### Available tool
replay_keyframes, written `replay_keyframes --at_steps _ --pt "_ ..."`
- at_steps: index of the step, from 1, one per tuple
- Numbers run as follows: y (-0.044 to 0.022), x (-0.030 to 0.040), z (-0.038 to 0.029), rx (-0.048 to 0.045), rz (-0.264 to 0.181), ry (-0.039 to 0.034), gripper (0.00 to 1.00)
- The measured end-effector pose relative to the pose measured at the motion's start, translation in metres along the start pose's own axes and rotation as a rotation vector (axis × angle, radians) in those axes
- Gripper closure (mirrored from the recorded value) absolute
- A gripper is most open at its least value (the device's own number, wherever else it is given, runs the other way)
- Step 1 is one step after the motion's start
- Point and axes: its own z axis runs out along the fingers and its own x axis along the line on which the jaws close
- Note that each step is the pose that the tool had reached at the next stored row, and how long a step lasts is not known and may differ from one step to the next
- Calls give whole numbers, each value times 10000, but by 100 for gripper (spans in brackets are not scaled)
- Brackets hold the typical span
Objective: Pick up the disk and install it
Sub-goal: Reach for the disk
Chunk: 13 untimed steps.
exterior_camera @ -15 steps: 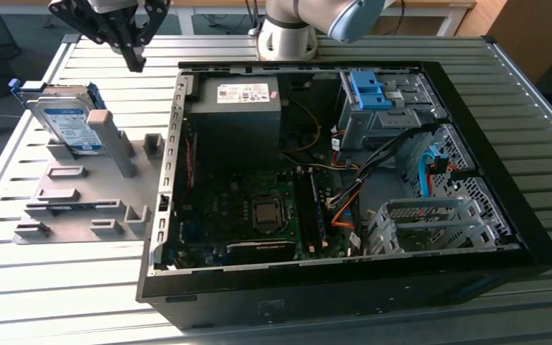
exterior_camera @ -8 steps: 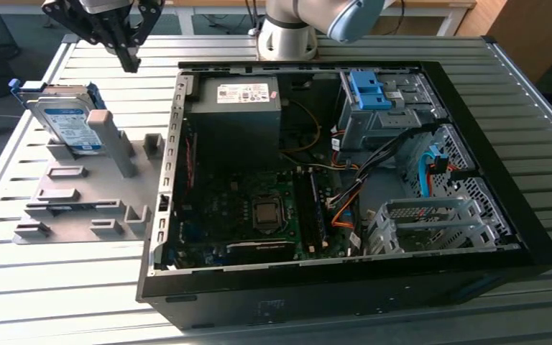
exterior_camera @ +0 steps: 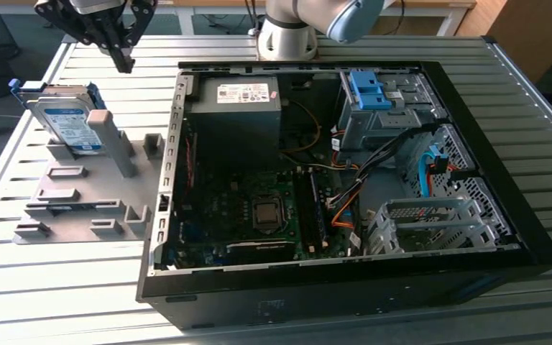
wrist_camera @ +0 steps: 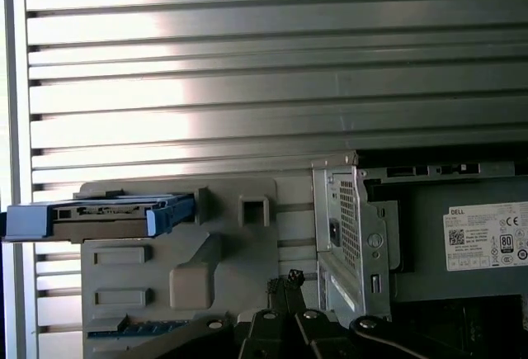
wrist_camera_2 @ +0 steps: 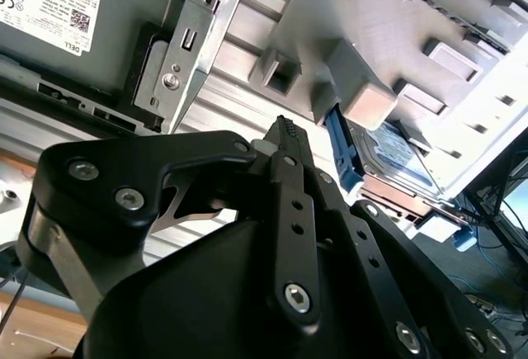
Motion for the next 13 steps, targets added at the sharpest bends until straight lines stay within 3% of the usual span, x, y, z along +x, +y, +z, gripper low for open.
replay_keyframes --at_steps 7,13 --pt "4 80 2 0 0 0 89" --pt "70 223 6 0 1 0 89"
